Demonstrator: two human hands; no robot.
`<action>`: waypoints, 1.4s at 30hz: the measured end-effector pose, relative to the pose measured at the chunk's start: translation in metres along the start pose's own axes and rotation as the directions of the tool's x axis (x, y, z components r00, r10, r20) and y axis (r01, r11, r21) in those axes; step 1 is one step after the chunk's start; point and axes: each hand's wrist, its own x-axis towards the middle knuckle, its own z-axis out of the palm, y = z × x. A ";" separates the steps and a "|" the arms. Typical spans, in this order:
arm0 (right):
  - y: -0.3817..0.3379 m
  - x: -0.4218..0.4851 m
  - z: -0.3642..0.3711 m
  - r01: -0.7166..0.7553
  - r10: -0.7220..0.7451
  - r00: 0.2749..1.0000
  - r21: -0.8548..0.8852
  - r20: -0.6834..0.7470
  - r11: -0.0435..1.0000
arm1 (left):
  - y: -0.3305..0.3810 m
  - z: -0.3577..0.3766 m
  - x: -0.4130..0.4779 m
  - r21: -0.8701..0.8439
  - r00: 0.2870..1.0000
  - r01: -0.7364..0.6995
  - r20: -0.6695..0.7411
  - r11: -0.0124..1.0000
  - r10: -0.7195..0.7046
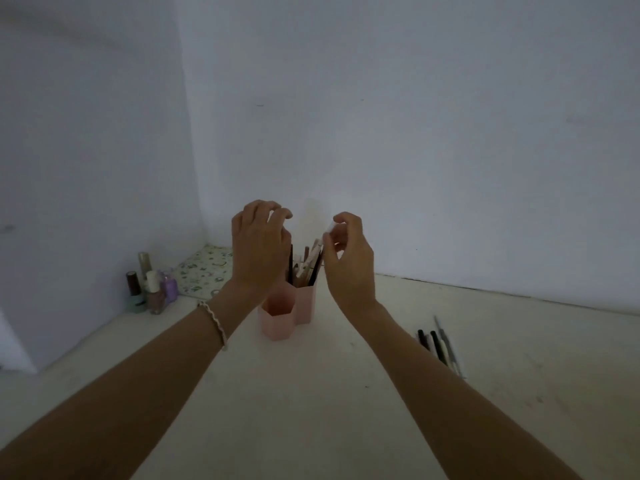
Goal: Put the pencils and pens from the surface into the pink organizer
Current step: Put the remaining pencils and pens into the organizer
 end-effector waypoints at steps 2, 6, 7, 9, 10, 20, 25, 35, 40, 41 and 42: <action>0.007 -0.006 0.013 0.011 -0.001 0.997 -0.119 0.082 0.993 | 0.004 -0.006 -0.001 -0.042 0.999 0.022 0.031 0.999 -0.021; 0.018 -0.022 0.015 0.265 -0.210 0.961 -0.391 0.178 0.881 | 0.018 -0.010 -0.007 -0.132 0.998 0.062 0.029 0.989 -0.059; 0.018 -0.023 0.009 0.281 -0.233 0.959 -0.413 0.164 0.866 | 0.025 -0.010 -0.009 -0.154 0.997 0.076 0.030 0.985 -0.072; 0.019 -0.017 -0.011 0.231 -0.220 0.973 -0.412 0.075 0.881 | 0.045 -0.006 -0.016 -0.200 0.991 0.127 0.060 0.972 -0.117; 0.020 -0.012 -0.023 0.183 -0.192 0.981 -0.405 0.019 0.896 | 0.057 -0.002 -0.021 -0.238 0.982 0.173 0.121 0.956 -0.147; 0.066 -0.007 -0.146 -0.224 0.154 0.965 -0.360 -0.214 0.906 | 0.199 0.056 -0.090 -0.181 0.406 0.438 0.914 0.880 -0.014; 0.083 -0.023 -0.173 -0.280 0.200 0.948 -0.352 -0.247 0.893 | 0.216 0.062 -0.098 -0.106 0.335 0.444 0.940 0.890 -0.055; 0.098 -0.030 -0.196 -0.464 0.399 0.886 -0.405 -0.238 0.788 | 0.198 0.057 -0.075 -0.077 0.513 0.315 0.852 0.946 -0.102; 0.109 -0.042 -0.194 -0.573 0.837 0.543 -0.697 0.071 0.431 | 0.170 0.047 -0.047 -0.230 0.686 0.370 0.721 0.900 -0.097; 0.110 -0.046 -0.189 -0.568 0.853 0.516 -0.715 0.076 0.407 | 0.168 0.046 -0.046 -0.249 0.697 0.379 0.710 0.891 -0.098; 0.111 -0.049 -0.184 -0.553 0.847 0.527 -0.728 0.072 0.406 | 0.165 0.045 -0.046 -0.263 0.703 0.386 0.705 0.884 -0.097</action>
